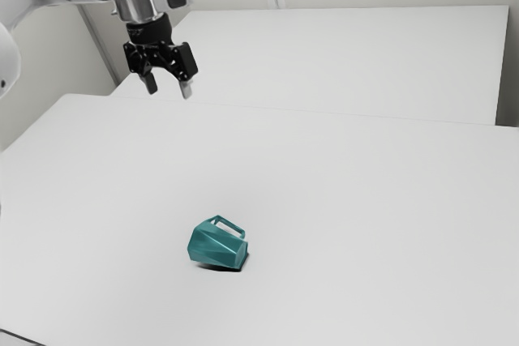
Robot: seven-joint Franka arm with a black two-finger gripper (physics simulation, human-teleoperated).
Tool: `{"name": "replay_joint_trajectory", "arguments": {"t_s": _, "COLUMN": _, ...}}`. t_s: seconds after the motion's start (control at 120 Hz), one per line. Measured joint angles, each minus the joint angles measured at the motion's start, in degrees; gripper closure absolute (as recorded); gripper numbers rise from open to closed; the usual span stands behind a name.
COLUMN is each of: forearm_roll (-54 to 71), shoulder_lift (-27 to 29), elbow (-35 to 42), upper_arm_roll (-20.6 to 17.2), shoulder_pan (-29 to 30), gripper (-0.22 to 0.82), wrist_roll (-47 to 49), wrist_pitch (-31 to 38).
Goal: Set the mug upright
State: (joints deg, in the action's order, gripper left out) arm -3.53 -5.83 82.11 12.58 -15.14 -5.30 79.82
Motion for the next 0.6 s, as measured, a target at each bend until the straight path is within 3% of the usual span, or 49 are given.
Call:
{"name": "replay_joint_trajectory", "arguments": {"t_s": 0.133, "forearm_roll": -0.4, "shoulder_lift": 0.5, "elbow": 1.6, "upper_arm_roll": 0.1, "shoulder_pan": -0.4, "gripper": 0.00, "wrist_roll": -0.4, "wrist_pitch": 2.4}}
{"name": "replay_joint_trajectory", "arguments": {"t_s": 0.6, "forearm_roll": -4.5, "shoulder_lift": 1.9, "elbow": 22.0, "upper_arm_roll": 5.8, "shoulder_pan": -0.7, "gripper": 0.00, "wrist_roll": -1.3, "wrist_pitch": 10.7}}
